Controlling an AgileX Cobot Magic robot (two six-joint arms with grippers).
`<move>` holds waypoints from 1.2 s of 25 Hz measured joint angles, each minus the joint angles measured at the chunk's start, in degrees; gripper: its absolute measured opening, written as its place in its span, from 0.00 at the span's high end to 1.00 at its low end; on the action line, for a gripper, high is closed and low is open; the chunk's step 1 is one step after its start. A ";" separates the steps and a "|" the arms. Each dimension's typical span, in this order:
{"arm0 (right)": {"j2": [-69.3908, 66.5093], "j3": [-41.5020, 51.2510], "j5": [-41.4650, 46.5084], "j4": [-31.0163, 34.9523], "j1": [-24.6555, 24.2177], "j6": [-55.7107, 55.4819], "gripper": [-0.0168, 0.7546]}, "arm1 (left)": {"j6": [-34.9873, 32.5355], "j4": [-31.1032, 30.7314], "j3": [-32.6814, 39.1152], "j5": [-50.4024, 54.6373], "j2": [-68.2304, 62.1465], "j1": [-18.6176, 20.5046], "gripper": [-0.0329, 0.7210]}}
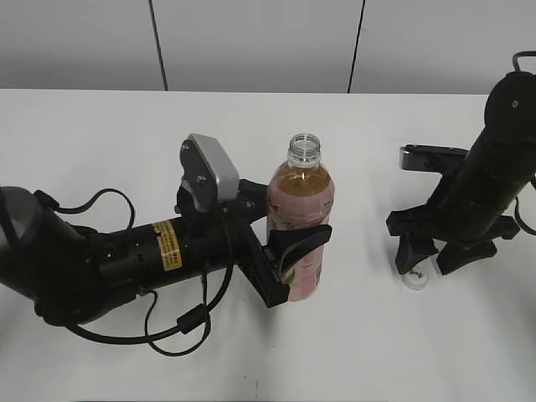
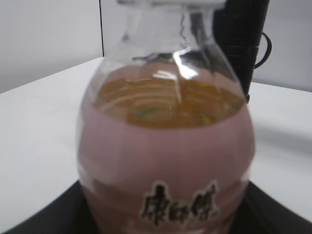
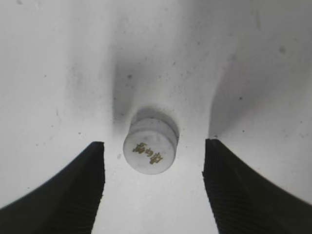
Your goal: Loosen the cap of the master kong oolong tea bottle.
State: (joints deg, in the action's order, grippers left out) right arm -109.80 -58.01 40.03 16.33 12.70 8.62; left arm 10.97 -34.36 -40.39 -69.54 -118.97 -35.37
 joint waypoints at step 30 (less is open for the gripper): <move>0.00 0.00 5.15 0.07 0.00 0.00 0.34 | 0.16 -1.77 7.60 0.23 1.69 2.76 0.20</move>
State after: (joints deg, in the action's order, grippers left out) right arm -109.80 -58.01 45.19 16.40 12.70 8.62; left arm 11.13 -36.13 -32.79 -69.31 -117.28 -32.61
